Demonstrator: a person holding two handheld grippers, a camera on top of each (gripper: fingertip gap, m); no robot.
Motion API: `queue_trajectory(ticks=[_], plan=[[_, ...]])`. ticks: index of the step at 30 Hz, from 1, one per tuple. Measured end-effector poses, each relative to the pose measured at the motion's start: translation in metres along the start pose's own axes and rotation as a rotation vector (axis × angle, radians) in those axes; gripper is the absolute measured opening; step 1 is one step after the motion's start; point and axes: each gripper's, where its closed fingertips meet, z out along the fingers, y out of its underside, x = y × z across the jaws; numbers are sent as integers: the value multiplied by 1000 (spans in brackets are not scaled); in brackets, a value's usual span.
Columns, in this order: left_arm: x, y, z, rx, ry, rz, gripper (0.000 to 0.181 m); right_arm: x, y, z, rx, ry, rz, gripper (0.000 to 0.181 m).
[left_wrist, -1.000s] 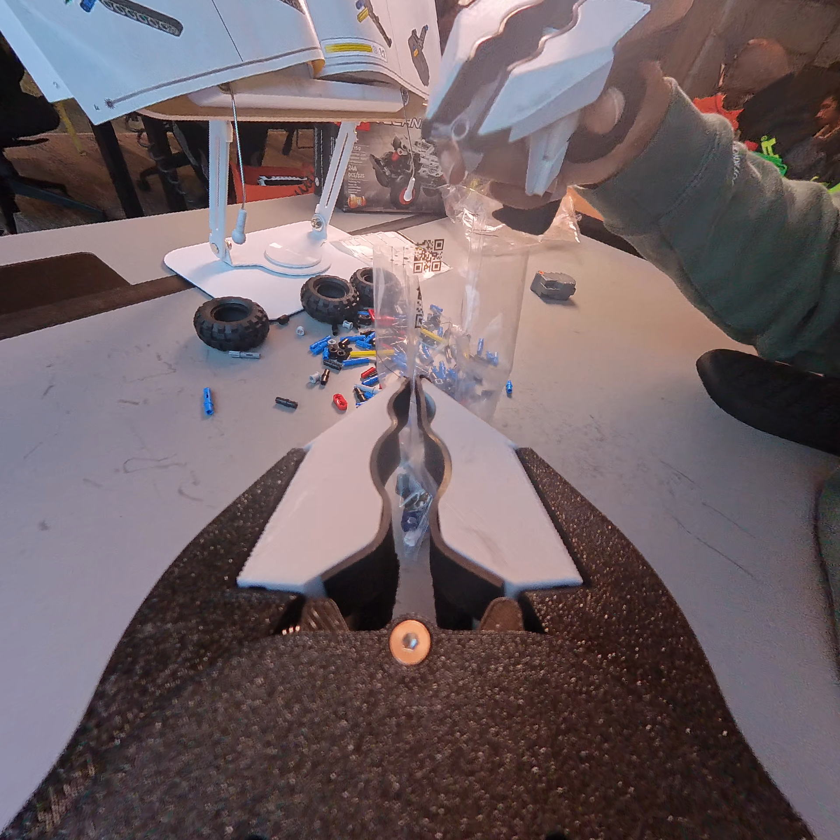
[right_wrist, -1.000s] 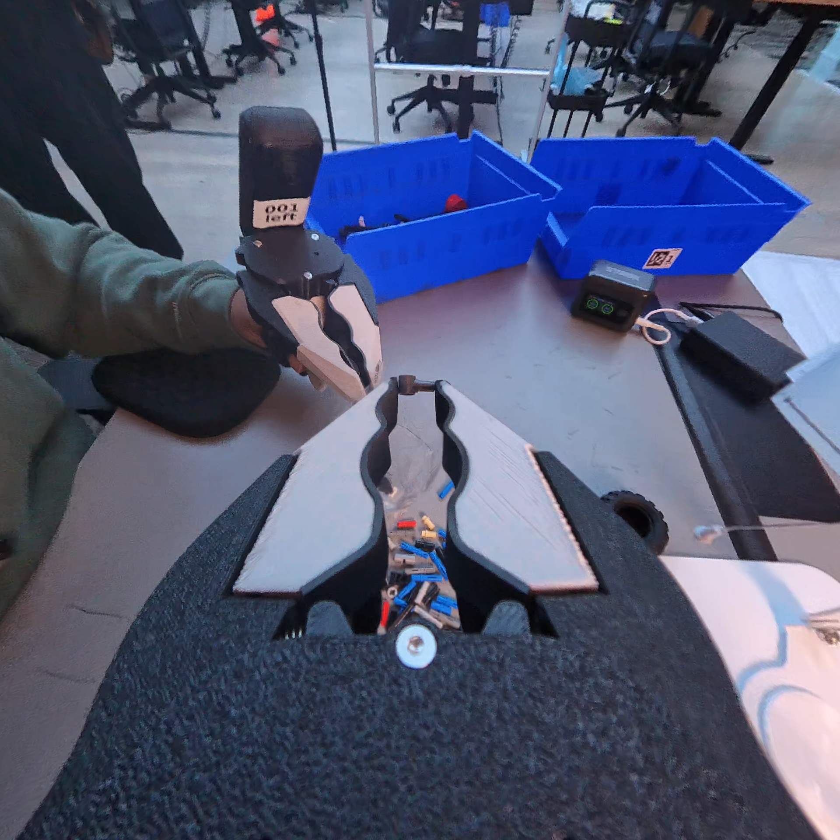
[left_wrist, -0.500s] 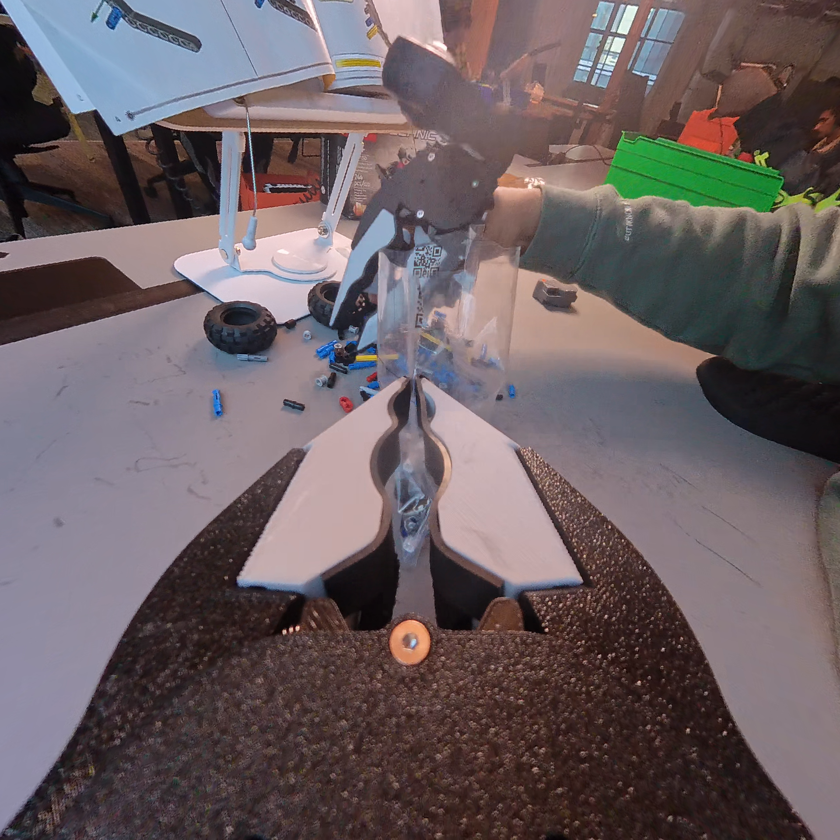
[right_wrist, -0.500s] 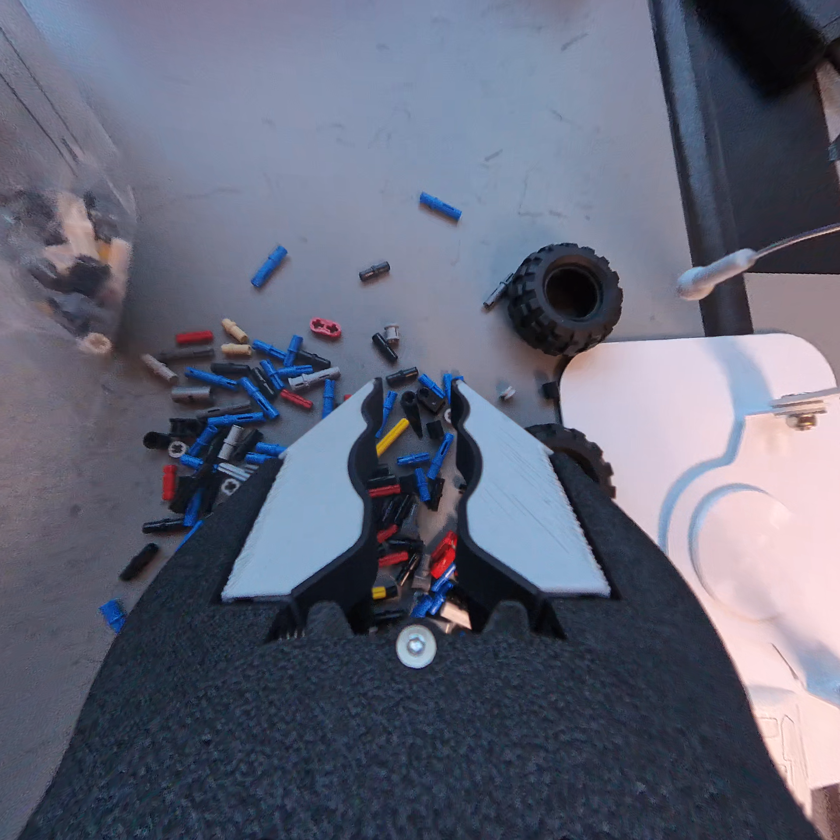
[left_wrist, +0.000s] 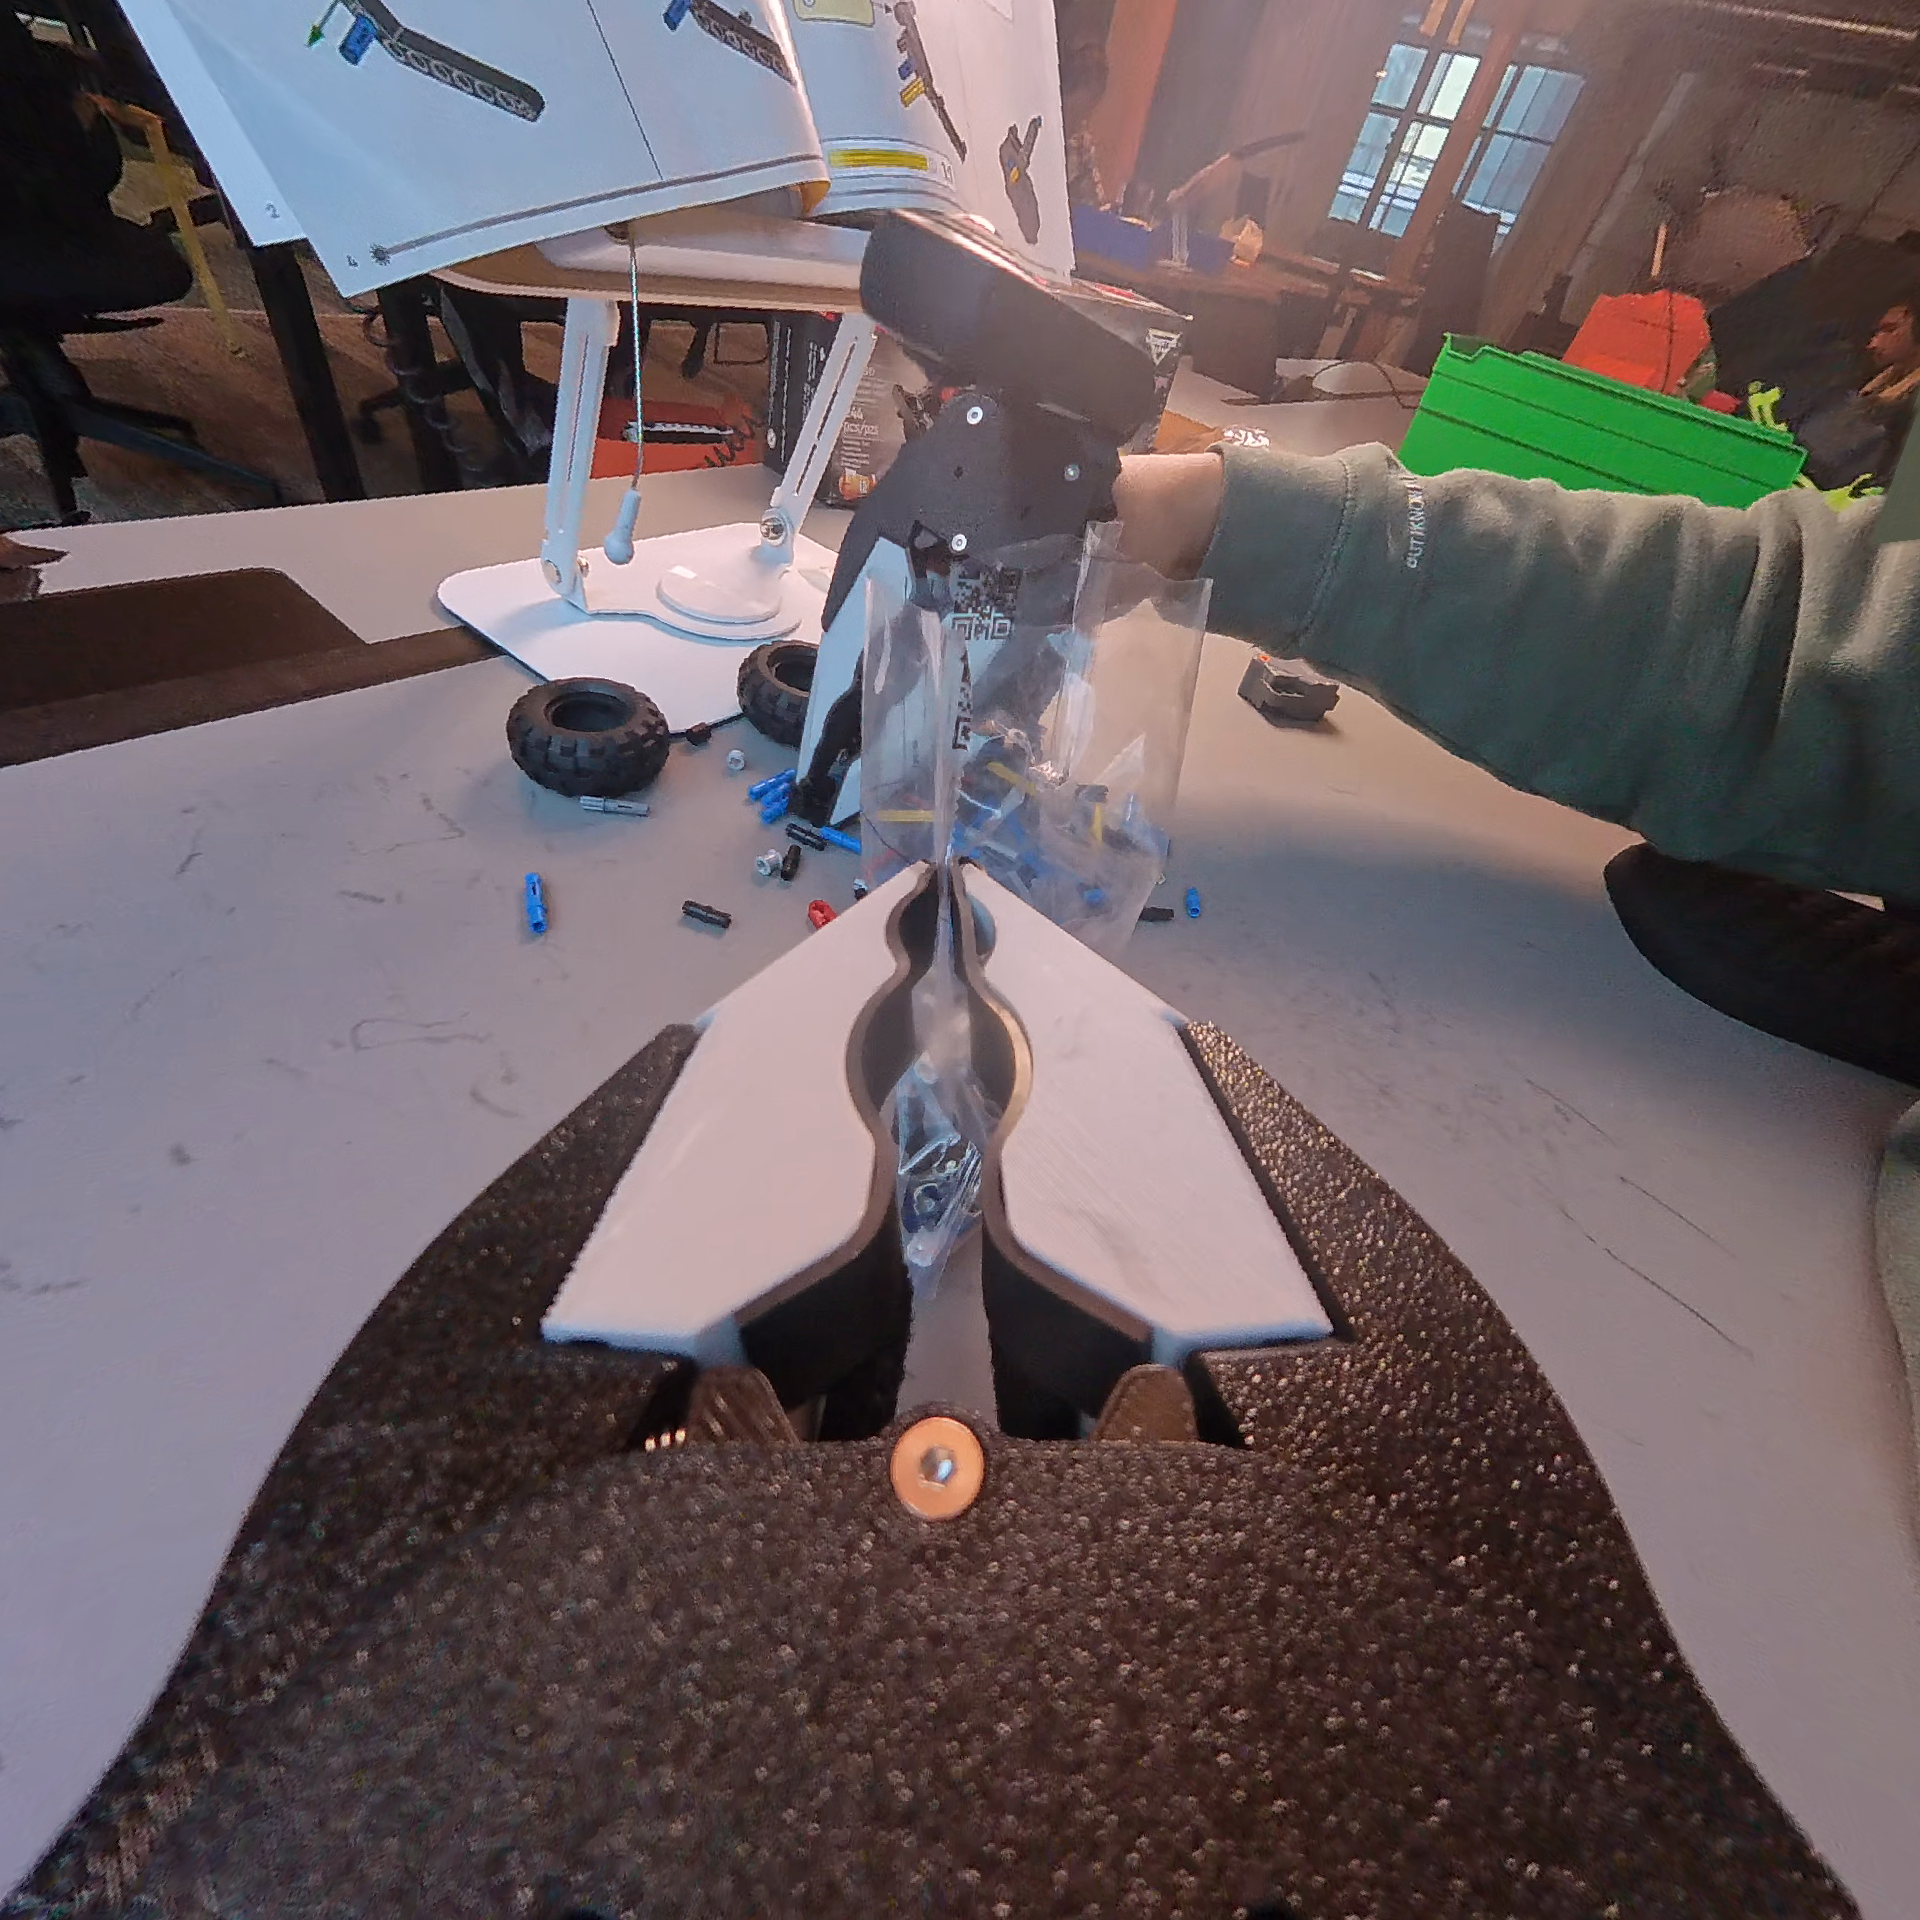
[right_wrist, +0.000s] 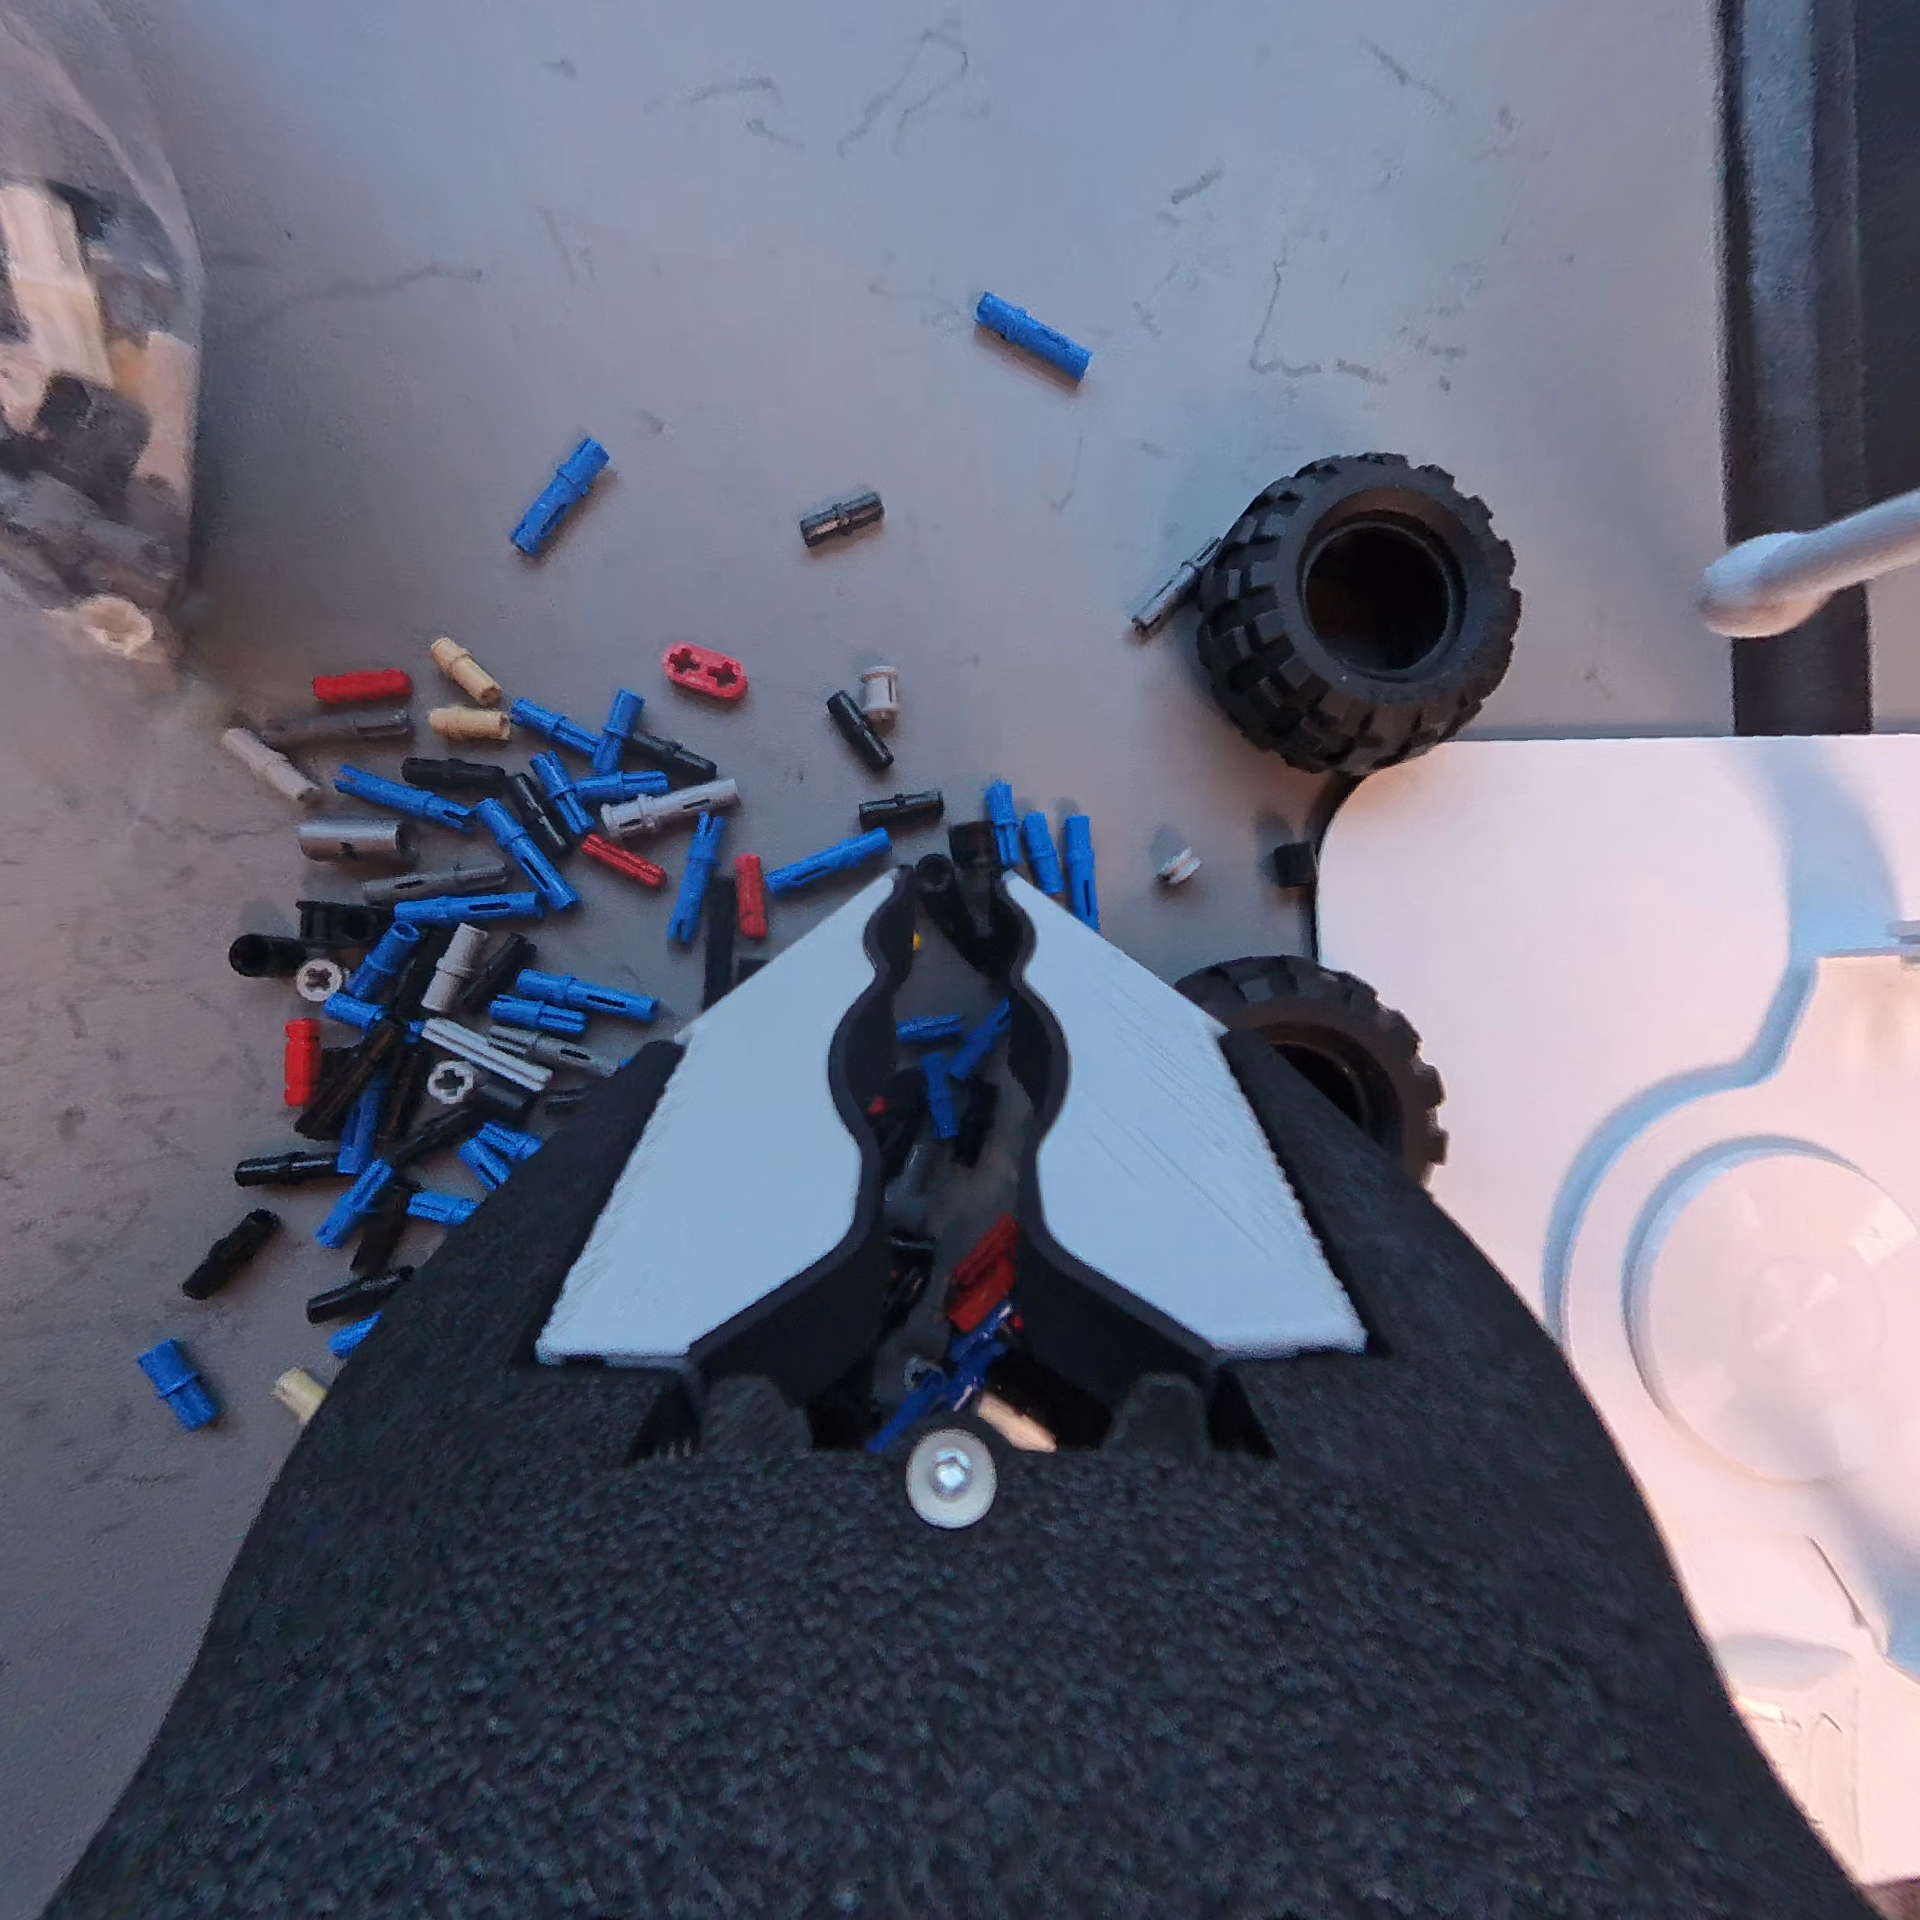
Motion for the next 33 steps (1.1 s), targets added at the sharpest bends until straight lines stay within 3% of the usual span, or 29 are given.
queue_trajectory(ticks=[9,11,14,17,21,24,26,28,30,33], plan=[[0,-2,-1,3,-11,8,1,-6,-4,-6,40,16,-13,4],[0,-2,-1,4,-13,8,1,-11,-28,-27,158,6,0,4],[0,-2,0,4,-11,5,1,-35,-89,-77,403,-77,-11,4],[1,0,1,-1,-7,-1,1,-71,-135,-106,507,-186,-84,4],[1,-2,-1,3,-16,8,1,-88,-144,-92,436,-234,-152,23],[-1,-3,-3,8,-26,8,1,-67,-157,-106,584,-255,-5,22],[-3,-4,-5,15,-27,-2,1,-31,-142,-97,553,-134,82,18],[-3,-5,-5,20,-22,-11,1,-5,-108,-68,395,-18,122,18],[-3,-4,-4,18,-20,-10,1,4,-74,-33,216,29,162,21],[-3,-5,-4,20,-18,-10,1,5,-46,2,75,71,208,24]])
